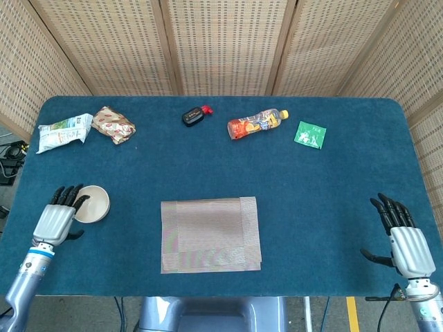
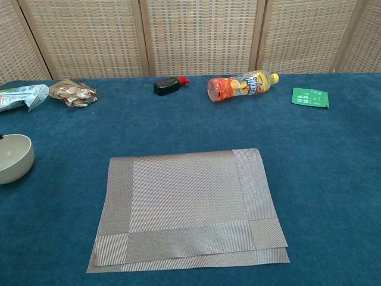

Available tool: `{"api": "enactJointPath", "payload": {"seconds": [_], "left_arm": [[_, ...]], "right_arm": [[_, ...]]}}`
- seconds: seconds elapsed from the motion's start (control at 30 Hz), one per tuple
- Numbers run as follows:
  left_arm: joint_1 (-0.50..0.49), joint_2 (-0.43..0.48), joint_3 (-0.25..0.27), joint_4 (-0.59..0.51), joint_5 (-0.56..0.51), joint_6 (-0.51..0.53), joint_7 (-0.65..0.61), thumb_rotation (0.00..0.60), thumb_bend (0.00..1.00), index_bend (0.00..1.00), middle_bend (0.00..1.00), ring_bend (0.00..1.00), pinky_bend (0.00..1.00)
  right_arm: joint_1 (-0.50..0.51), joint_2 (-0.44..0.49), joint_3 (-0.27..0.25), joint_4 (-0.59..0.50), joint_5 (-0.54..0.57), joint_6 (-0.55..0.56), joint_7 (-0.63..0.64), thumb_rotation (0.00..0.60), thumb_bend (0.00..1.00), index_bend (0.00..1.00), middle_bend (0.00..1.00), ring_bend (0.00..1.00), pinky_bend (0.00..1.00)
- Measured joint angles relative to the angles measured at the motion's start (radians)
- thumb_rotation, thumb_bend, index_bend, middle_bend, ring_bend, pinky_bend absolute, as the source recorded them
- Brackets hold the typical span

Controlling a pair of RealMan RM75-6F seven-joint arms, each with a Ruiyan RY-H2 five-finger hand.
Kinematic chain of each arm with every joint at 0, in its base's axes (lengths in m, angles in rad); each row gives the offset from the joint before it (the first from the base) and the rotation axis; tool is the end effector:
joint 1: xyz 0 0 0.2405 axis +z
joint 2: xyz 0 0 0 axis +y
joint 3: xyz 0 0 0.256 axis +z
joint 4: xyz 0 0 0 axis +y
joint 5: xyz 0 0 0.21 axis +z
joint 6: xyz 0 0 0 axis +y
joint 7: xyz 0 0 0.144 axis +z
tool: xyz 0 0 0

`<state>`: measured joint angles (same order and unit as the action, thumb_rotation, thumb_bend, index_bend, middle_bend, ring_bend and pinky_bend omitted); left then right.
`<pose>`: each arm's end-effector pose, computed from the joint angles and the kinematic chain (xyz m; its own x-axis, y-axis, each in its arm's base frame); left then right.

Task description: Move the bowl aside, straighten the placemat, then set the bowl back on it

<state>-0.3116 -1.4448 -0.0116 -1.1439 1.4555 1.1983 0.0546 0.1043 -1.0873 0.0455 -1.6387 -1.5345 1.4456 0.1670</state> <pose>-0.3435 0.2535 0.0590 0.5850 0.1871 0.7891 0.8108 -0.1556 -0.5642 -0.3026 -0.1855 0.1590 0.2472 -0.0475 0.9678 -0.9681 -0.0551 0.2446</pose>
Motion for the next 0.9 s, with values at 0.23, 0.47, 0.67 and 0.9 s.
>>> {"api": "enactJointPath", "payload": {"seconds": [0.23, 0.47, 0.67, 0.9], "left_arm": [[0.010, 0.050, 0.006, -0.100, 0.096, 0.127, -0.074, 0.600, 0.14, 0.13, 0.00, 0.00, 0.00], [0.014, 0.069, 0.035, -0.263, 0.213, 0.201, 0.047, 0.600, 0.15, 0.32, 0.00, 0.00, 0.00], [0.006, 0.034, 0.069, -0.335, 0.267, 0.179, 0.178, 0.600, 0.17, 0.39, 0.00, 0.00, 0.00], [-0.003, -0.023, 0.096, -0.365, 0.287, 0.127, 0.265, 0.600, 0.17, 0.36, 0.00, 0.00, 0.00]], "right_arm": [[0.000, 0.001, 0.003, 0.001, 0.007, -0.002, 0.003, 0.600, 0.02, 0.00, 0.00, 0.00, 0.00], [-0.002, 0.004, 0.004, 0.001, 0.008, 0.001, 0.009, 0.600, 0.02, 0.00, 0.00, 0.00, 0.00], [-0.002, 0.006, 0.006, 0.005, 0.010, 0.002, 0.021, 0.600, 0.02, 0.00, 0.00, 0.00, 0.00], [-0.001, 0.008, 0.005, 0.005, 0.008, 0.000, 0.026, 0.600, 0.02, 0.00, 0.00, 0.00, 0.00]]}}
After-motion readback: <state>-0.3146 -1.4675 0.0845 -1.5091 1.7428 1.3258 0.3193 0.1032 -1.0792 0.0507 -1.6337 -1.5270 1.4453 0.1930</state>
